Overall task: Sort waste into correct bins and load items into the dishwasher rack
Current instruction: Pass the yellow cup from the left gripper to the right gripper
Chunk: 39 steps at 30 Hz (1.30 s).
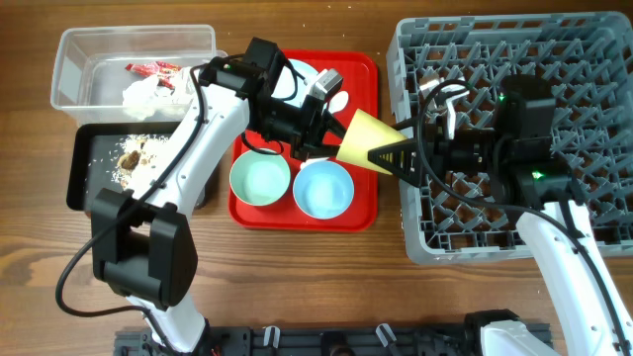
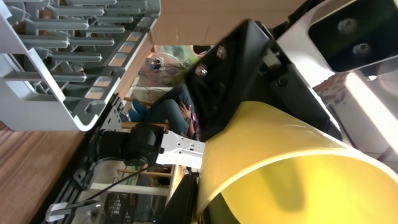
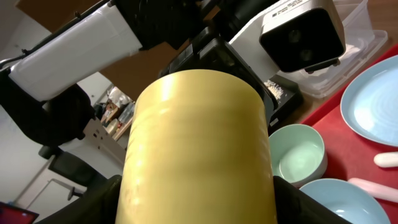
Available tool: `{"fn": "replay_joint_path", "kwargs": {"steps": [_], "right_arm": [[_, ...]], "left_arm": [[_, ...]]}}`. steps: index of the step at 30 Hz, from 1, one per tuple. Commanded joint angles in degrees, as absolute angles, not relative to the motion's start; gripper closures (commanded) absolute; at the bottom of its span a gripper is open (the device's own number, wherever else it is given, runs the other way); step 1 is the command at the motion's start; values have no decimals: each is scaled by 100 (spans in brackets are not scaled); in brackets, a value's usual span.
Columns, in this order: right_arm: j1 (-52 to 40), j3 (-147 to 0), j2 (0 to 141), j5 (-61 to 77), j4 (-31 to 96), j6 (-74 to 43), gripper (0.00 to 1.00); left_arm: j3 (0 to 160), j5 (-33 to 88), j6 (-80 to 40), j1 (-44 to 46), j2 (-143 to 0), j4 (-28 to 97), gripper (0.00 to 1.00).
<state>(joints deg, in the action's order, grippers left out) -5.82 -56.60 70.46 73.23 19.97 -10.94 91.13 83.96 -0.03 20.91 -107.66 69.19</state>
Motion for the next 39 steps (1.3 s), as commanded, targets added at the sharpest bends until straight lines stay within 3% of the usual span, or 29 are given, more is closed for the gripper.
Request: {"fn": "replay_joint_path", "kwargs": {"steps": [1,9,11,14,29,35,39], "right_arm": [[-607,-5653,7085,7317,2021,-1090,15],[-607,-5653,7085,7317,2018,-1114,19],[-607,-5653,7085,7317,2018,-1111,8],[-607,-5653,7085,7314,2018,-1111,6],[-910,-5653,7085,6943,2014,-1205,22],[-910,-5653,7083,6901,1859,-1219,23],[-910,-5653,7083,6897,1831,-1212,36]], "left_arm": [[9153,8613,126,2110,-10691,6886,96],[9153,8613,104,2110,-10691,6785,96],[9153,8615,104,2110,-10691,6766,96],[9153,8615,99,2110,-10691,6731,96],[9153,8613,40,2110,-10691,6617,96],[9153,8613,40,2110,-10691,6619,96],[9153,8611,43,2110,-10691,6619,94]]}}
